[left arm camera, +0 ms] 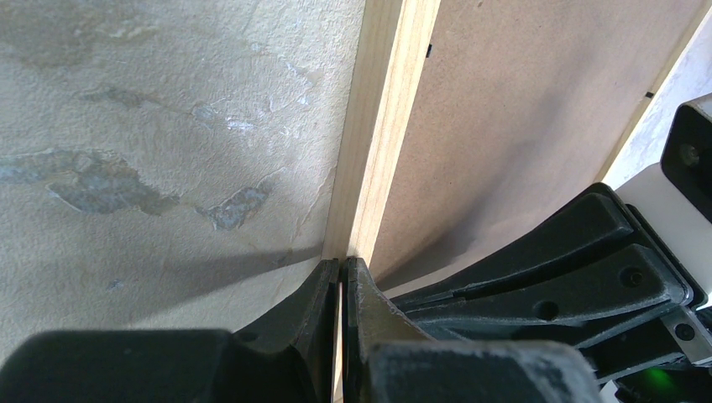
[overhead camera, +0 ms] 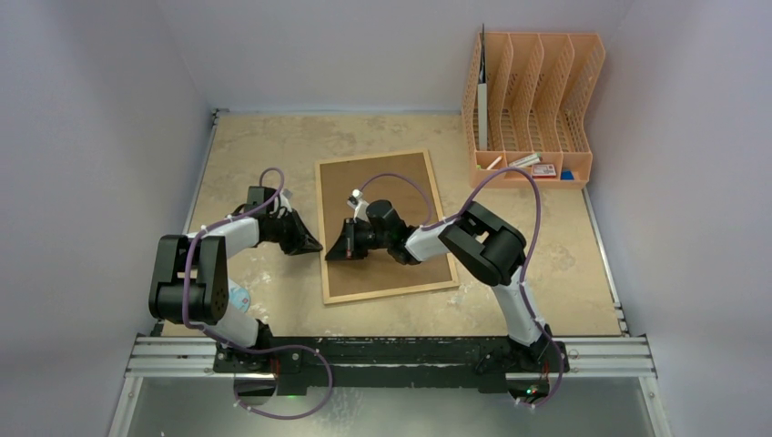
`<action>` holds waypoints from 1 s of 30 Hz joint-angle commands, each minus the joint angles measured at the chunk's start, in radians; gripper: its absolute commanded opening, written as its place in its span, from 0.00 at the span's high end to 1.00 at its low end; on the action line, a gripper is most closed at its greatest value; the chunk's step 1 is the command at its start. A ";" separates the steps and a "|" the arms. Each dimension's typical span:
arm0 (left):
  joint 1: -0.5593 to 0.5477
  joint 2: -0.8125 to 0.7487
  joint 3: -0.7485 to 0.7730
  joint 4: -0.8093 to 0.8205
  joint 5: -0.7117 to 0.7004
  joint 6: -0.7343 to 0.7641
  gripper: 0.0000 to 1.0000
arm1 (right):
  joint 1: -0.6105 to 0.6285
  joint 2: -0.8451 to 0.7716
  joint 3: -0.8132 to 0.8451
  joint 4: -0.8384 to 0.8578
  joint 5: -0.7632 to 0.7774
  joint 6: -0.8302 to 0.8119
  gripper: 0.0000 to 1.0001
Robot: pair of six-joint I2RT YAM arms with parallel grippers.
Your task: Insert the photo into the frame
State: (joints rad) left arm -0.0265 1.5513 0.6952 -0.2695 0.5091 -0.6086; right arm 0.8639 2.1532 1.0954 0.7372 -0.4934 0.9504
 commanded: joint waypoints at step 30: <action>-0.004 0.036 -0.044 -0.083 -0.091 0.026 0.99 | 0.006 -0.035 -0.029 0.120 -0.039 0.024 0.96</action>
State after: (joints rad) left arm -0.0265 1.5513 0.6952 -0.2695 0.5087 -0.6086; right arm 0.8639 2.1601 1.0748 0.7834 -0.5144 0.9649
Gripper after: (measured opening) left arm 0.066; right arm 0.037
